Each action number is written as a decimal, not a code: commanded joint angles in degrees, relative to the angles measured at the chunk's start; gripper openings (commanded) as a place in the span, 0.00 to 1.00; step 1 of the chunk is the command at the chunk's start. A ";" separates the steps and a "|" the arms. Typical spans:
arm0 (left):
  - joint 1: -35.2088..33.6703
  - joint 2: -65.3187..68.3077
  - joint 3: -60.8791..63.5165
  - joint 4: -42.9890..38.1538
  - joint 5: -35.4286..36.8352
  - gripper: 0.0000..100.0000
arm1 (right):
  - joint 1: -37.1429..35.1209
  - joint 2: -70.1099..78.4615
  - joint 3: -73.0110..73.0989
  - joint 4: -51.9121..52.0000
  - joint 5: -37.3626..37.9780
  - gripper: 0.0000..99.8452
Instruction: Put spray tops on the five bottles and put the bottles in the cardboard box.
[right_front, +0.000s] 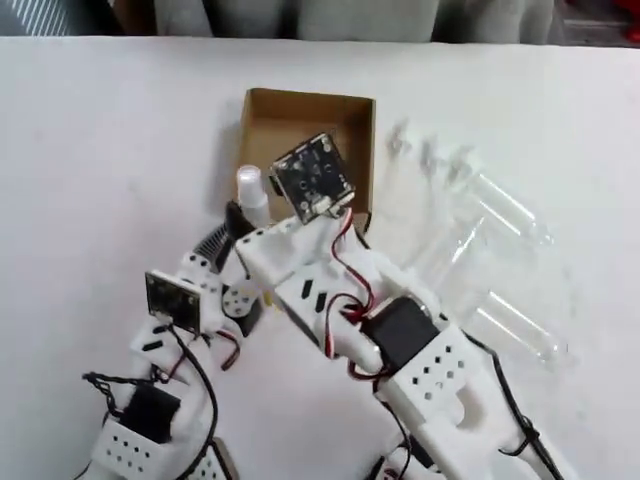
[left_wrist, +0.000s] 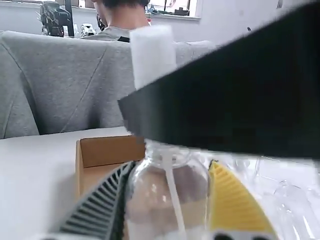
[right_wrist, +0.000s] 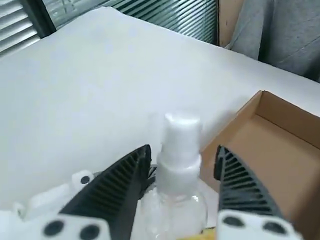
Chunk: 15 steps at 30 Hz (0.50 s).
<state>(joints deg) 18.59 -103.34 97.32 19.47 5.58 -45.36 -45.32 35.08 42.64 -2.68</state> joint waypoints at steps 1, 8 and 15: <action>0.04 -1.45 -0.26 -0.09 0.70 0.02 | -1.19 -1.54 -3.69 2.24 0.44 0.18; 0.04 -1.45 -0.26 -0.09 0.70 0.02 | 0.13 -1.98 -3.87 2.51 0.62 0.18; 0.04 -1.45 -0.26 -0.09 0.70 0.02 | 0.66 -2.07 -12.22 7.43 0.62 0.18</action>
<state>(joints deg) 18.59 -103.34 97.32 19.47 5.58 -45.27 -45.85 29.80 47.21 -2.68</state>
